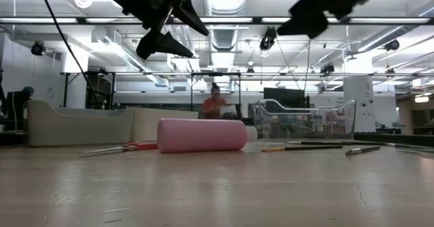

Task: Pick & Place Paint Supplies
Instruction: Put the pink paint bottle into the gray bin

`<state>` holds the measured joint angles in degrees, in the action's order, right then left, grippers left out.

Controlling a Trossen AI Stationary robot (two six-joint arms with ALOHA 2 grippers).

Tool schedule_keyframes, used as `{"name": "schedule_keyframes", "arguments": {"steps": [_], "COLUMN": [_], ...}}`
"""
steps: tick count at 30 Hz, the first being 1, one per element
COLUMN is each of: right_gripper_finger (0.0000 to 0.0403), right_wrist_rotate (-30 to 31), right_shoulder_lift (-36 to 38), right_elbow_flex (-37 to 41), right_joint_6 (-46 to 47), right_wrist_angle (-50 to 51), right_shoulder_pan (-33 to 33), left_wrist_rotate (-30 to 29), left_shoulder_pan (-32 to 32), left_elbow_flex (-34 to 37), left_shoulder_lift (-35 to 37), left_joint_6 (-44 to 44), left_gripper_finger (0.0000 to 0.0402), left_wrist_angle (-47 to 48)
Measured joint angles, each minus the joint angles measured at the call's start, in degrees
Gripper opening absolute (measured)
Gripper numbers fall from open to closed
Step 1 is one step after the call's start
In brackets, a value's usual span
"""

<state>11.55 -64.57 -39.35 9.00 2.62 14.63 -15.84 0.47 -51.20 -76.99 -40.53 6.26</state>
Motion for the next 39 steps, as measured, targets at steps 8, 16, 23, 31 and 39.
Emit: {"name": "schedule_keyframes", "arguments": {"steps": [8, 16, 23, 31, 39], "right_gripper_finger": [0.0306, 0.0306, 0.0306, 0.0306, 0.0306], "right_wrist_rotate": [1.9, 4.0, 4.5, 6.0, 6.1], "right_shoulder_lift": [14.1, 26.5, 30.1, 28.3, 26.4], "right_elbow_flex": [15.9, 26.4, 30.2, 30.3, 30.3], "right_joint_6": [-0.6, 3.8, 5.6, 5.5, 5.5], "right_wrist_angle": [-13.0, -19.3, -24.5, -24.1, -23.9], "right_shoulder_pan": [2.0, 2.0, 2.0, 2.0, 2.0], "left_wrist_rotate": [0.0, 0.0, 0.0, 0.0, 0.0], "left_shoulder_pan": [0.0, 0.0, -0.1, -0.1, -0.1], "left_elbow_flex": [0.0, 0.0, 0.0, 0.0, 0.0], "left_shoulder_lift": [0.0, 0.0, 0.0, 0.0, 0.0], "left_joint_6": [0.0, 0.0, 0.0, 0.0, 0.0], "left_gripper_finger": [0.0303, 0.0303, 0.0303, 0.0303, 0.0303], "left_wrist_angle": [0.0, 0.0, 0.0, 0.0, 0.0]}}
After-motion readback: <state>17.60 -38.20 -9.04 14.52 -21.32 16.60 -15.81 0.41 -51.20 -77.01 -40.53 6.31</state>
